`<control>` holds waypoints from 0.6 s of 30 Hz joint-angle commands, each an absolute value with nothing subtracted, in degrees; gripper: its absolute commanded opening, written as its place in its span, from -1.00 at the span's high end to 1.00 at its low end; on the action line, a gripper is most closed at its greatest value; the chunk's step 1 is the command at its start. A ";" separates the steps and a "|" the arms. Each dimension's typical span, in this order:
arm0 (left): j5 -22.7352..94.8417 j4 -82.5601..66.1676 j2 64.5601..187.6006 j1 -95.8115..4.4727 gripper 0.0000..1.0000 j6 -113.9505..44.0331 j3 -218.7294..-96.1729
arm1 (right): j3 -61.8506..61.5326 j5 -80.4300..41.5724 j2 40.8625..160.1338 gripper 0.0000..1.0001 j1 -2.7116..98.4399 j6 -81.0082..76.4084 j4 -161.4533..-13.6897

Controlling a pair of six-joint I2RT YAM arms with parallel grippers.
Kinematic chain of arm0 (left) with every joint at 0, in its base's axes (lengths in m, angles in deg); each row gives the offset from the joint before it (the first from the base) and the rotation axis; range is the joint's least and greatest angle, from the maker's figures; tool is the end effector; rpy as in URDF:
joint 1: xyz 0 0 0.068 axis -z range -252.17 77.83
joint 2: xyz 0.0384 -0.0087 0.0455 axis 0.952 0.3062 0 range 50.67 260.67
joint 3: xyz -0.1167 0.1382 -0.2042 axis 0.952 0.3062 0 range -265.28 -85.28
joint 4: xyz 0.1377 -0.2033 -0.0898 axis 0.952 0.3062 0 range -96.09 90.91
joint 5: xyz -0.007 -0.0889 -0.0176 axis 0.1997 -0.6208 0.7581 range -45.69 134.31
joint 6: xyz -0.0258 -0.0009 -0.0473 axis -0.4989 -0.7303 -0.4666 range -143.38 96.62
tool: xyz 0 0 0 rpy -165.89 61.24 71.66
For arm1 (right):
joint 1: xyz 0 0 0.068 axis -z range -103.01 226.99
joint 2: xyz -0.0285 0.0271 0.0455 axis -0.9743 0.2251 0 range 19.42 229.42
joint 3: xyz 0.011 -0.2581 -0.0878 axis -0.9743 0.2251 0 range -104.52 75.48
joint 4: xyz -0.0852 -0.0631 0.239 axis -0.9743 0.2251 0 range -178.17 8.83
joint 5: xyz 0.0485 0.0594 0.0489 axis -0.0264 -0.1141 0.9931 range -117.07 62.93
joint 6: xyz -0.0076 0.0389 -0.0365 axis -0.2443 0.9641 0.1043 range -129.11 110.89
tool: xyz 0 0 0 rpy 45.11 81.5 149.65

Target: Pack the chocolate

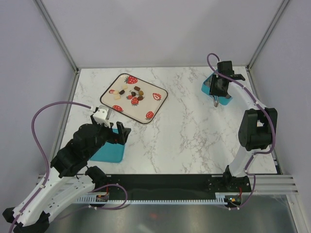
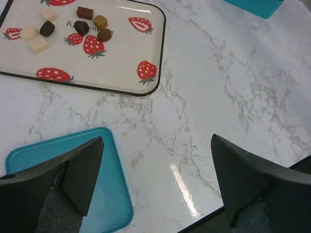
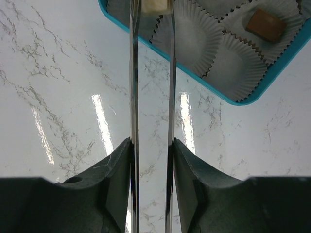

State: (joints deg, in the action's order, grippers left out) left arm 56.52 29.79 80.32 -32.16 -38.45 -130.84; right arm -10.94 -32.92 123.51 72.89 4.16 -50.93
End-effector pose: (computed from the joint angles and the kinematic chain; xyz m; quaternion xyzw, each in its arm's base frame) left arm 0.0907 -0.0662 0.3317 0.1163 0.8083 -0.1866 0.5461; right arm 0.3981 0.0249 0.2628 0.0915 0.9480 -0.0026 0.3049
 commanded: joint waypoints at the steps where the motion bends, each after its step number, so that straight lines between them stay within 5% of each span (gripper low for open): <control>1: 58.55 27.83 80.03 -32.00 -0.99 -36.47 -130.72 | -12.77 -32.25 123.22 0.10 73.12 4.33 -52.66; 18: 57.94 27.83 78.71 -32.00 -0.99 -36.21 -130.72 | -21.03 -29.20 121.03 0.03 73.04 4.51 -48.97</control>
